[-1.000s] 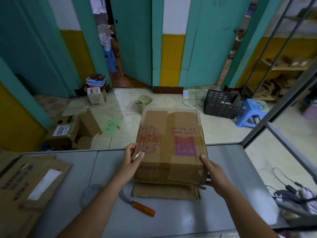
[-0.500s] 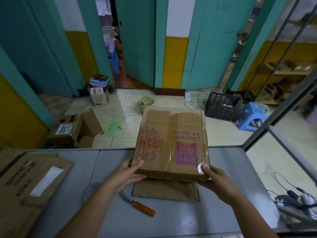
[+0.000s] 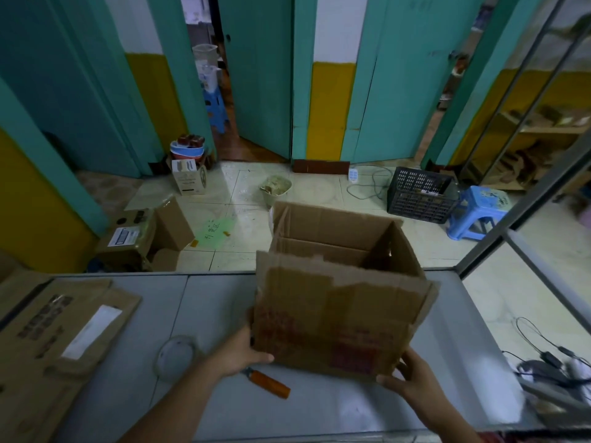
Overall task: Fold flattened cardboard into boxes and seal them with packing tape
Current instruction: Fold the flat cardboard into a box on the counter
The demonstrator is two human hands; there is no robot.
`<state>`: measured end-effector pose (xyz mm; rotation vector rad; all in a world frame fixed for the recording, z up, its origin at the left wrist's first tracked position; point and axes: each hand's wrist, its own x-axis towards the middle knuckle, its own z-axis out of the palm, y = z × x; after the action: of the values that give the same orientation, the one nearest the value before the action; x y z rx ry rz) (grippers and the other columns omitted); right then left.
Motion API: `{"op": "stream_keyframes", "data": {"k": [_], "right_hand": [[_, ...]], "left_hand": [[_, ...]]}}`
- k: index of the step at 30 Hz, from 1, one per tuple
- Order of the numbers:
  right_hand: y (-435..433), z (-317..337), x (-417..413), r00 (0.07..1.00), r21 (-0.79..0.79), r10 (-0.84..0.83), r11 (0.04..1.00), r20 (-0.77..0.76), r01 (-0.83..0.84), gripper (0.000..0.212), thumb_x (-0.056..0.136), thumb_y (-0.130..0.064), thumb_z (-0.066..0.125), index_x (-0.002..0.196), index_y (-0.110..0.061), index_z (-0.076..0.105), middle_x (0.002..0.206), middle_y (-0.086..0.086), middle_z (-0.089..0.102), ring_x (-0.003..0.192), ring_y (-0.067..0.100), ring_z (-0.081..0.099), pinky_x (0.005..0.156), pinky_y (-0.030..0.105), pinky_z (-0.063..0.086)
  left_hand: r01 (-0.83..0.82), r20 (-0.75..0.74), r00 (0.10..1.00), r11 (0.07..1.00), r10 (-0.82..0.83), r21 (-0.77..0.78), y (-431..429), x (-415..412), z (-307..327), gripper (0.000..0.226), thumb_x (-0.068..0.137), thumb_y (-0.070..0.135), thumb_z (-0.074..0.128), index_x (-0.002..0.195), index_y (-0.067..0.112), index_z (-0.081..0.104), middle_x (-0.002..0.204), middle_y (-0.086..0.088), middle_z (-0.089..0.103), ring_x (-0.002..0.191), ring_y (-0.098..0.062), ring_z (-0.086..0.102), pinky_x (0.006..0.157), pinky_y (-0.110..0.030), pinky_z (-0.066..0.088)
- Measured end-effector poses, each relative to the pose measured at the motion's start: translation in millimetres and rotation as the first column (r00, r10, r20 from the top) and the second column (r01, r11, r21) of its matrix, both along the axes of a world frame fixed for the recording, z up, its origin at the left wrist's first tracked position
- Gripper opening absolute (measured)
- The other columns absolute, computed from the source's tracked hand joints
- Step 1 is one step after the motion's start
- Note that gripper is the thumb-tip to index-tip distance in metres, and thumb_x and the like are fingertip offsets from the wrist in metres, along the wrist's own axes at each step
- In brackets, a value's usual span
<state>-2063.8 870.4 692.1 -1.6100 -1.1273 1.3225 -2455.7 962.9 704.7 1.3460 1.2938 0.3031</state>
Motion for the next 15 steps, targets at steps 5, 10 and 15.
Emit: {"op": "stream_keyframes", "data": {"k": [5,10,15], "right_hand": [[2.6,-26.3,2.4,0.972,-0.010,-0.140,0.989,0.190,0.145,0.041,0.075,0.021,0.077,0.102,-0.009,0.068,0.089,0.002,0.077,0.095,0.012,0.072,0.086,0.036,0.061],[2.4,-41.1,16.7,0.934,-0.016,-0.143,0.988,0.329,0.156,0.040,0.089,0.016,0.064,0.121,-0.008,0.062,0.116,0.008,0.071,0.109,0.029,0.067,0.093,0.037,0.051],[2.3,-27.3,36.9,0.925,-0.040,-0.129,0.987,0.357,0.153,0.038,0.098,0.013,0.055,0.122,-0.013,0.070,0.135,0.014,0.068,0.126,0.032,0.059,0.105,0.040,0.043]], "left_hand": [[0.120,-0.181,0.979,0.986,-0.098,0.113,9.1,28.1,-4.5,0.087,0.089,0.014,0.084,0.160,0.021,0.033,0.148,0.003,0.051,0.140,-0.016,0.050,0.113,-0.019,0.041],[0.118,-0.154,0.983,0.987,-0.102,0.105,22.3,25.8,9.8,0.041,0.104,0.016,0.065,0.132,0.043,0.052,0.124,0.020,0.059,0.122,-0.006,0.060,0.088,-0.006,0.044],[-0.409,0.149,0.903,0.913,0.404,0.003,40.2,25.9,38.8,0.044,0.110,0.035,0.055,0.154,0.031,0.047,0.153,-0.004,0.055,0.120,-0.018,0.061,0.092,-0.037,0.055]]}}
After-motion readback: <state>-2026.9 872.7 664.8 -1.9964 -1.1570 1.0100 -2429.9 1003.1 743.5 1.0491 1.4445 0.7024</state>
